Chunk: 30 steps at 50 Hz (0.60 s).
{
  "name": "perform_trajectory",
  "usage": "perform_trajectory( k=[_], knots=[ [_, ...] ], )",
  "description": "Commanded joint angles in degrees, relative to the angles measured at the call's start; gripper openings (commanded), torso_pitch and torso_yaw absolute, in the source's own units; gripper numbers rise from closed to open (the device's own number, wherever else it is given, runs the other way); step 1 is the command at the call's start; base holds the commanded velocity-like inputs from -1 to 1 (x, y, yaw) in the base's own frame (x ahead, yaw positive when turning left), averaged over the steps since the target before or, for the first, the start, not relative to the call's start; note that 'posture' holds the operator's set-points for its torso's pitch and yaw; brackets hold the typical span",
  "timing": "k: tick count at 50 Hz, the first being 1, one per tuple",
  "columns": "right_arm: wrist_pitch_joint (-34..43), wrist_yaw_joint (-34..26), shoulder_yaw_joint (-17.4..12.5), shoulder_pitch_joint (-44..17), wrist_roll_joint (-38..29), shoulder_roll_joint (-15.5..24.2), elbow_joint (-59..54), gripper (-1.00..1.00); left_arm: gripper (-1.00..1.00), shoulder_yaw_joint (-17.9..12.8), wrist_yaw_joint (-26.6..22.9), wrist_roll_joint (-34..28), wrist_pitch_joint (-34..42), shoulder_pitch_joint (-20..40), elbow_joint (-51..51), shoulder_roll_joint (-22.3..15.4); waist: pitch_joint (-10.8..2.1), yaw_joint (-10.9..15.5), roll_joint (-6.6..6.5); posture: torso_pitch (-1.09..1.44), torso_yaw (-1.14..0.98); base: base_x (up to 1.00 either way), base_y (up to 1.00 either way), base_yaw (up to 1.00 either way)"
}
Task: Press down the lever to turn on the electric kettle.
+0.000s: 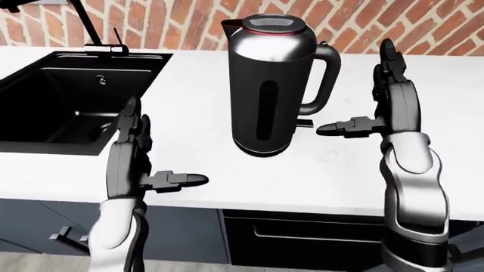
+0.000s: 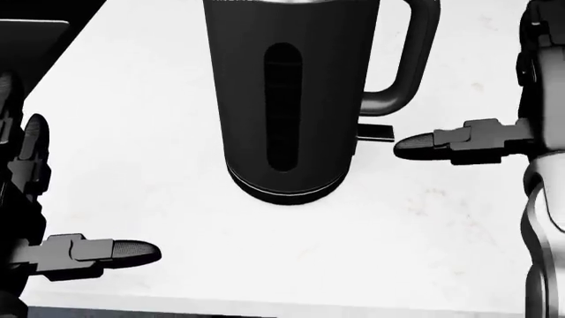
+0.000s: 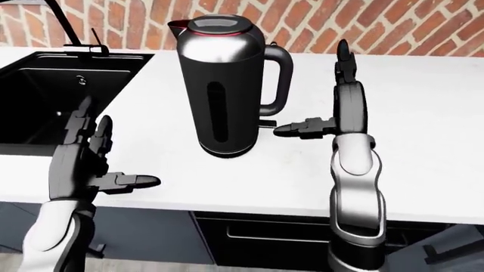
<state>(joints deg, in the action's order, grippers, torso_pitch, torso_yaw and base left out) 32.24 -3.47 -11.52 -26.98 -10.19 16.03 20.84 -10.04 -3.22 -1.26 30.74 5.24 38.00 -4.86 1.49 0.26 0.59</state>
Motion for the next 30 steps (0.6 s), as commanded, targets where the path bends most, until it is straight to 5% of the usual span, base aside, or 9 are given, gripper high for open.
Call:
perform_trajectory(
  k=[1,18,30],
  knots=[
    [-2.51,0.33,-0.46,-2.05,-0.98,0.65,0.66,1.00,1.00,-0.15,0.09,0.08,-1.80,1.00,2.06,-0.30,-1.15,-0.03,0.03,0.00,0.00,0.00,0.00,0.00],
    [-6.01,1.33,-0.26,-4.12,-2.48,1.03,-6.09,1.00,1.00,-0.62,0.16,0.56,-0.70,1.58,2.69,-0.67,-1.59,0.07,-0.04,0.00,0.00,0.00,0.00,0.00],
    [-17.22,3.38,-0.04,-4.82,-1.69,1.20,-16.46,1.00,1.00,-0.64,0.26,0.63,0.08,2.25,2.86,-0.96,-1.63,0.00,-0.12,0.00,0.00,0.00,0.00,0.00]
  ],
)
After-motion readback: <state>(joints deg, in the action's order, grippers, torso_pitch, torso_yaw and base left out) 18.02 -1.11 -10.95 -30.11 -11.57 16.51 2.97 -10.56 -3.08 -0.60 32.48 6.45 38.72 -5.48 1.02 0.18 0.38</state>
